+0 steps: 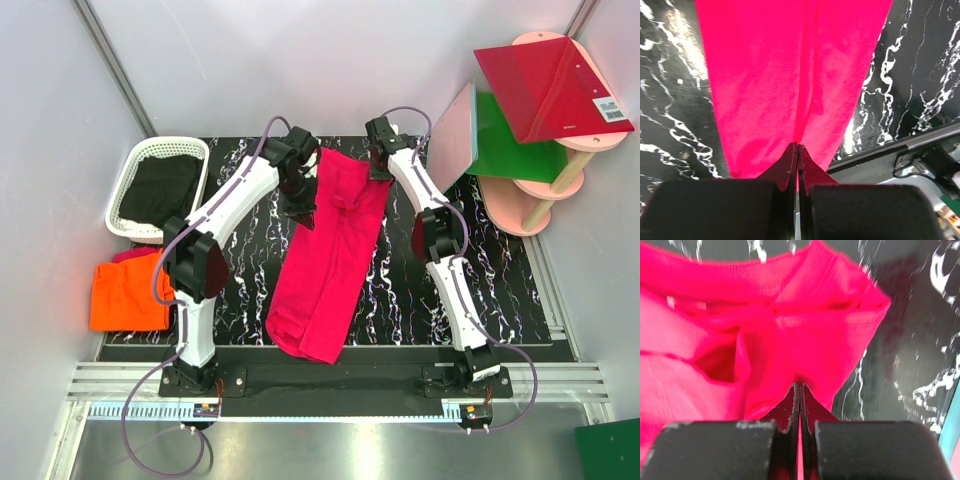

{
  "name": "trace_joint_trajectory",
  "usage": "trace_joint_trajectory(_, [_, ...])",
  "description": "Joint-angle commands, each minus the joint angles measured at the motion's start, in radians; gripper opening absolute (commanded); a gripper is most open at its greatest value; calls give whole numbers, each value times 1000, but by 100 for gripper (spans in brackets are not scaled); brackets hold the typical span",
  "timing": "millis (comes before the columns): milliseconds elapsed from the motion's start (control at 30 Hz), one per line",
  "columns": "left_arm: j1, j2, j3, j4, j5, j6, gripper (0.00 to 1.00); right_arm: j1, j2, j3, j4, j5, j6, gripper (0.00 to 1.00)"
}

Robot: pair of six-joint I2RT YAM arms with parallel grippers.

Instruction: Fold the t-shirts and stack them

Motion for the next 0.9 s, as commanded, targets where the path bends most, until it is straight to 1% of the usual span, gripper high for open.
trace_joint_trajectory(0, [6, -8, 53, 27, 71, -36, 2, -39, 14, 57, 121, -36, 28, 0])
trace_joint_trajectory(167, [6, -8, 64, 27, 75, -35, 5, -61, 57, 94, 210, -47, 49, 0])
trace_joint_trajectory(267, [6, -21, 62, 27, 75, -30, 10, -70, 55, 80, 282, -43, 60, 0])
trace_joint_trajectory(333, [6, -36, 54, 29, 69, -26, 11, -71, 57, 68, 333, -46, 63, 0])
trace_joint_trajectory(533, [6, -85, -11, 35, 58, -10, 14, -71, 78, 71, 402, -105, 71, 0])
trace_joint_trajectory(600, [7, -111, -42, 43, 58, -6, 14, -71, 66, 71, 434, -159, 54, 0])
trace_joint_trajectory(667, [7, -140, -74, 50, 58, -6, 15, -71, 22, 62, 448, -216, 48, 0])
trace_joint_trajectory(733, [6, -165, -119, 72, 60, -7, 15, -71, -27, 34, 461, -237, 48, 0])
trace_joint_trajectory(767, [6, -189, -136, 81, 65, -13, 15, -71, -82, -5, 461, -253, 48, 0])
trace_joint_trajectory(833, [6, -212, -185, 113, 68, -19, 15, -68, -142, -53, 459, -254, 45, 0])
trace_joint_trajectory(867, [6, -231, -197, 121, 72, -21, 15, -67, -208, -118, 454, -254, 43, 0])
